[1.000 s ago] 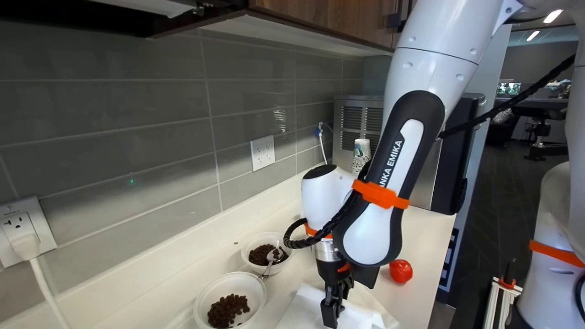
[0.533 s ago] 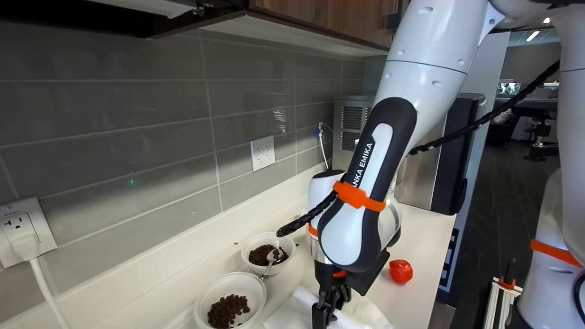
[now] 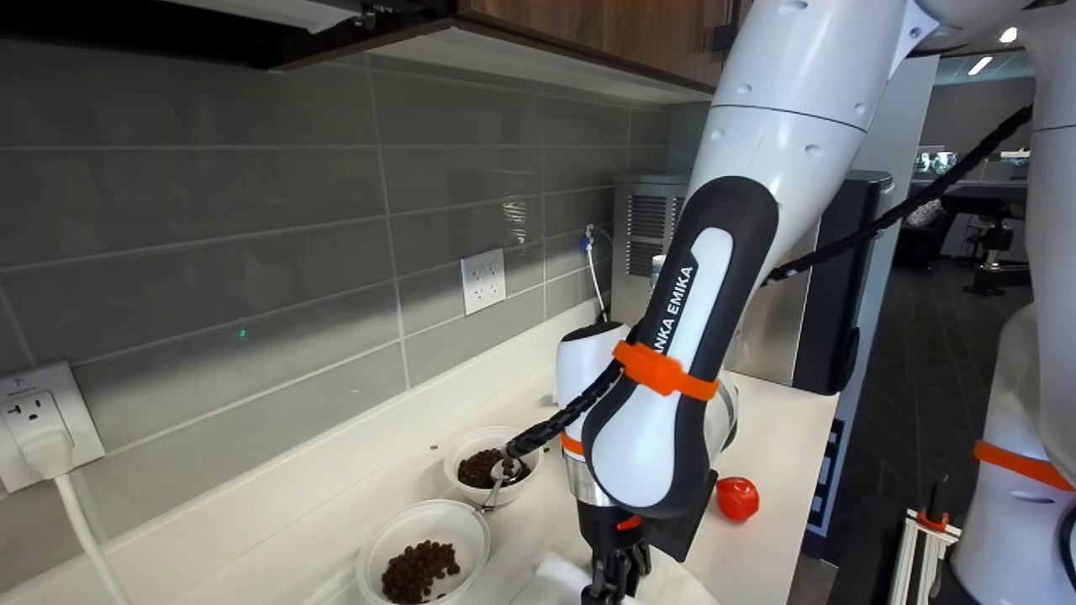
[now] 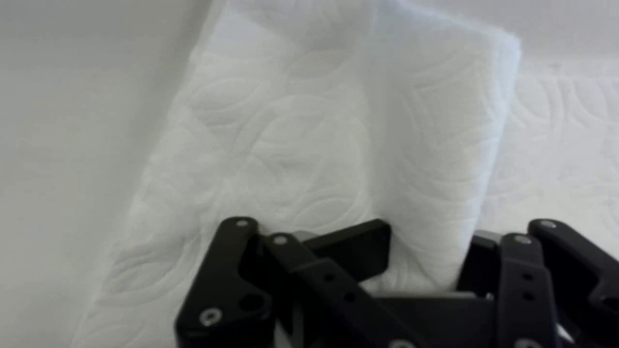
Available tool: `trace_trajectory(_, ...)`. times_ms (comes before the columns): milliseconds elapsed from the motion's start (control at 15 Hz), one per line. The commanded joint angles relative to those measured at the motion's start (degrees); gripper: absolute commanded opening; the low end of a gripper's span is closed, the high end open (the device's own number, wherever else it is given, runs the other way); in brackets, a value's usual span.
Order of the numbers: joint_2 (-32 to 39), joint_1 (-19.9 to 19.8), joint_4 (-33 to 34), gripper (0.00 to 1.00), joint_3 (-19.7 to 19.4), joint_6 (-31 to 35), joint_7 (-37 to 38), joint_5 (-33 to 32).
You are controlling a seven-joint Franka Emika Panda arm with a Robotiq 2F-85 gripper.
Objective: Wipe the counter top with the white cloth
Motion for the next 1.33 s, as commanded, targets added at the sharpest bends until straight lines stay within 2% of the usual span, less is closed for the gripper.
trace_trajectory(0,-2.76,5.54,0.03,0.0,-9.89,-5.23,11.09,-15.87)
trace_trajectory(67,-2.88,5.14,0.08,0.0,-11.01,-5.2,14.07,-20.48)
trace_trajectory(200,-2.64,4.12,0.19,0.0,-11.41,-1.23,15.55,-24.17)
trace_trajectory(267,-2.53,3.54,-0.35,0.0,-10.72,1.52,14.8,-22.6)
trace_trajectory(400,-1.22,2.69,0.08,0.0,-8.39,5.58,12.02,-17.17)
trace_trajectory(533,-0.15,1.73,0.23,0.0,-3.98,7.95,7.52,-9.15)
trace_trajectory(667,0.42,-0.37,0.26,0.0,3.04,5.06,0.17,1.01)
trace_trajectory(733,0.35,-0.77,0.27,0.0,5.29,3.29,-3.27,5.16)
trace_trajectory(867,-0.49,-0.42,0.19,0.0,7.8,-1.86,-6.37,7.9)
trace_trajectory(1000,-1.97,1.77,0.2,0.0,5.8,-8.02,-2.82,2.99)
trace_trajectory(1133,-3.8,3.98,0.24,0.0,1.88,-12.51,4.51,-6.63)
trace_trajectory(1267,-6.32,4.58,-0.68,0.0,-1.43,-14.84,10.95,-16.06)
